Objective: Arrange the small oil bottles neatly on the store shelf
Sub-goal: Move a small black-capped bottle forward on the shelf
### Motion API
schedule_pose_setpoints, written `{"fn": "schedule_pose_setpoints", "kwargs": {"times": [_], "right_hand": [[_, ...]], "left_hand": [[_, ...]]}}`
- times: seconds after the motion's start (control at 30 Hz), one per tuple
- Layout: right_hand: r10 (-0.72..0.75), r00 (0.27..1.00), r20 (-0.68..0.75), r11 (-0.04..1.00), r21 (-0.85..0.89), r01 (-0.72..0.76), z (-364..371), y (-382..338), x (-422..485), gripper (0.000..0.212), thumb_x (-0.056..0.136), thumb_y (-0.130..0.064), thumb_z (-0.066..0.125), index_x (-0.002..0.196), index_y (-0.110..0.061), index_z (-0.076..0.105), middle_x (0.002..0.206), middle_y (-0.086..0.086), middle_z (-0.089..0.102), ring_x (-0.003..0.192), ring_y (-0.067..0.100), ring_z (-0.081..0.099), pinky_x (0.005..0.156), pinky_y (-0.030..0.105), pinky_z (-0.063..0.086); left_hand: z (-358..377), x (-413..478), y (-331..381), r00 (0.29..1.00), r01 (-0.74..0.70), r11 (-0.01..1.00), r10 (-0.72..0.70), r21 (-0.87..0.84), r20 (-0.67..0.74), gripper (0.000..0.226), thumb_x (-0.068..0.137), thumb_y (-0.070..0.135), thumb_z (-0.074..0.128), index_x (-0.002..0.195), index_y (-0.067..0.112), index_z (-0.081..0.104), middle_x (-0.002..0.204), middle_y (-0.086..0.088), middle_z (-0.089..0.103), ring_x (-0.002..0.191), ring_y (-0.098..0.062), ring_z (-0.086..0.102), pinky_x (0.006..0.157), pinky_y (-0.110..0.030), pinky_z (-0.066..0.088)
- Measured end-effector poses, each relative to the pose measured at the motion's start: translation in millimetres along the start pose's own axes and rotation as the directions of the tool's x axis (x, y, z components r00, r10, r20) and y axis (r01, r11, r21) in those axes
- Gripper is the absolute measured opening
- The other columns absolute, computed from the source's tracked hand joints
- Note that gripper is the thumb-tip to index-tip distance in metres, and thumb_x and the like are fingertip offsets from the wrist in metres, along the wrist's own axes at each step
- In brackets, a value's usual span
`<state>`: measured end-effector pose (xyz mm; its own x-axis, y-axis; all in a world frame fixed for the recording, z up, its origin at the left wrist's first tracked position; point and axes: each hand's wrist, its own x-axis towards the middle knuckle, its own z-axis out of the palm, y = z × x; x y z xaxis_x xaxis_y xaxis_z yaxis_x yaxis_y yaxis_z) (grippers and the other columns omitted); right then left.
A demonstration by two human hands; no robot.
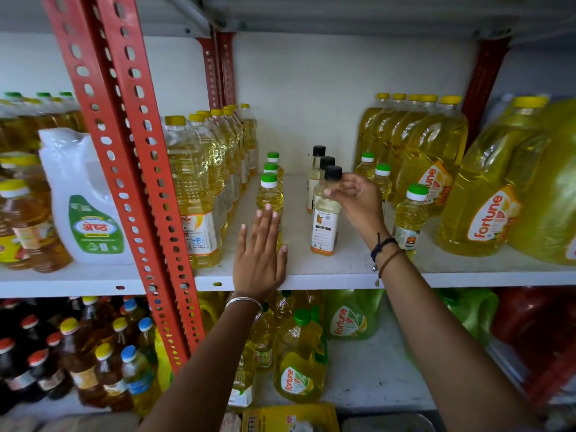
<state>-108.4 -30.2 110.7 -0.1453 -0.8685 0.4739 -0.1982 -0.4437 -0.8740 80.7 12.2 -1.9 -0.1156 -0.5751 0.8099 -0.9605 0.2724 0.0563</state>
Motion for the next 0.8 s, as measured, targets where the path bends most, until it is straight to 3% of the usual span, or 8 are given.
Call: {"fn": "schedule_pose_setpoints", "kwargs": {"times": [0.4, 0.63, 0.7, 0.8], "right_hand": [[-0.028, 0.992, -0.125, 0.991, -0.136, 0.011, 9, 4, 1, 0.038, 0.064, -0.027, 0.083, 0.089, -0.015, 0.057, 0.083, 0.0, 0.058, 0.078, 0.016, 0.056, 0.07, 0.029, 0.046], [-0.021, 1.0, 0.013, 0.991, -0.134, 0.022, 2, 10, -3, 0.041, 0.078, -0.028, 0.073, 0.108, -0.004, 0.061, 0.106, 0.005, 0.066, 0.097, 0.017, 0.062, 0.085, 0.03, 0.05], [-0.038, 0.999, 0.038, 0.989, -0.142, 0.043, 0, 10, -3, 0.036, 0.078, -0.025, 0.073, 0.105, -0.003, 0.063, 0.105, 0.01, 0.07, 0.097, 0.021, 0.066, 0.088, 0.035, 0.053], [-0.053, 0.998, 0.046, 0.987, -0.148, 0.059, -5, 6, -4, 0.029, 0.078, -0.022, 0.073, 0.1, -0.004, 0.065, 0.102, 0.013, 0.072, 0.095, 0.022, 0.067, 0.083, 0.031, 0.053]], "left_hand": [[-1, 0, 1, 1.0, 0.005, 1.0, -0.005, -0.004, 0.008, 0.063, 0.096, 0.036, 0.027, 0.151, 0.009, 0.01, 0.157, -0.008, 0.014, 0.146, -0.018, 0.007, 0.118, -0.042, 0.004], [0, 0, 0, 1.0, 0.011, 1.0, -0.011, -0.001, 0.022, 0.063, 0.096, 0.036, 0.027, 0.151, 0.009, 0.012, 0.158, -0.008, 0.013, 0.147, -0.019, 0.007, 0.118, -0.041, 0.002], [-1, 0, 1, 1.0, 0.012, 1.0, -0.012, 0.0, 0.025, 0.063, 0.097, 0.037, 0.027, 0.151, 0.01, 0.01, 0.158, -0.008, 0.013, 0.147, -0.018, 0.005, 0.118, -0.04, 0.002], [-2, 0, 2, 0.999, 0.016, 1.0, -0.016, 0.0, 0.03, 0.063, 0.097, 0.037, 0.027, 0.151, 0.009, 0.012, 0.158, -0.009, 0.013, 0.147, -0.018, 0.005, 0.118, -0.041, 0.002]]}}
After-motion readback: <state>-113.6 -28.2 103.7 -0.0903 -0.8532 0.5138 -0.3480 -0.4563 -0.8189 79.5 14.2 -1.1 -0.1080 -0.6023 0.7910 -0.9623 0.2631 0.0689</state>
